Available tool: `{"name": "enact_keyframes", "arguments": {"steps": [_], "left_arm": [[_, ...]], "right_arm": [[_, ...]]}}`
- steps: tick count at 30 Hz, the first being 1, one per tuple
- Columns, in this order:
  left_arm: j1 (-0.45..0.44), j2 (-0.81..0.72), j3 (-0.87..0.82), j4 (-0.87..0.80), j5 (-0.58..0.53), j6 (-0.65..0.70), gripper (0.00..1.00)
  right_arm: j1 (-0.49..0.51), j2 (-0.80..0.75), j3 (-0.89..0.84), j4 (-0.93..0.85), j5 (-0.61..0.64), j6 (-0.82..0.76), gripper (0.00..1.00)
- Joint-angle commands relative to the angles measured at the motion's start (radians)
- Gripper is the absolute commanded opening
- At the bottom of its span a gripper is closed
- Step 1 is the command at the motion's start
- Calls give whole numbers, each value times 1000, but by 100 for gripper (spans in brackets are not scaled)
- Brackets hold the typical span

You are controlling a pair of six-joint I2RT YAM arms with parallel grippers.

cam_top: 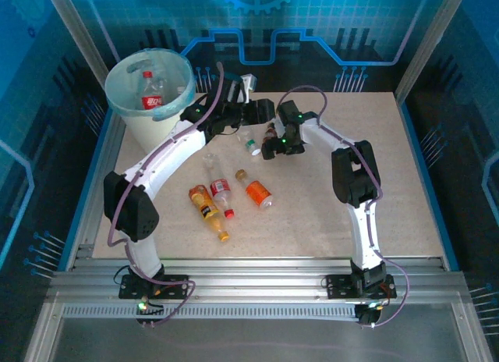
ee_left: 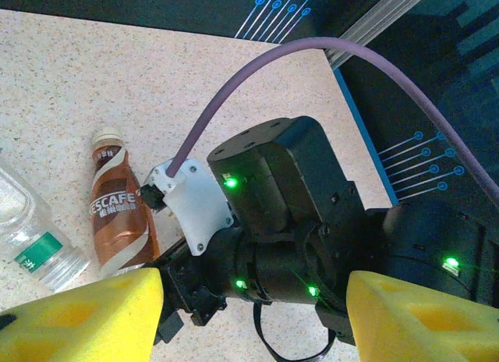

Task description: Put the plastic bottles in the bin

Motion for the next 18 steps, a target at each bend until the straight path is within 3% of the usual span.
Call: {"name": "enact_keyframes", "arguments": {"steps": [1, 5, 9, 18], "left_arm": [[-9, -23, 44, -41, -4, 41, 65], [-12, -60, 42, -48, -35, 88, 66], [-12, -86, 29, -27, -56, 108, 66], [-16, -95, 12, -36, -50, 108, 67]], "right_arm": [[-4, -39, 15, -1, -66, 22, 92], [-5, -52, 36, 14, -60, 56, 95], [-5, 51, 171, -40, -38, 112, 95], [-7, 200, 316, -89, -9, 160, 89]]}}
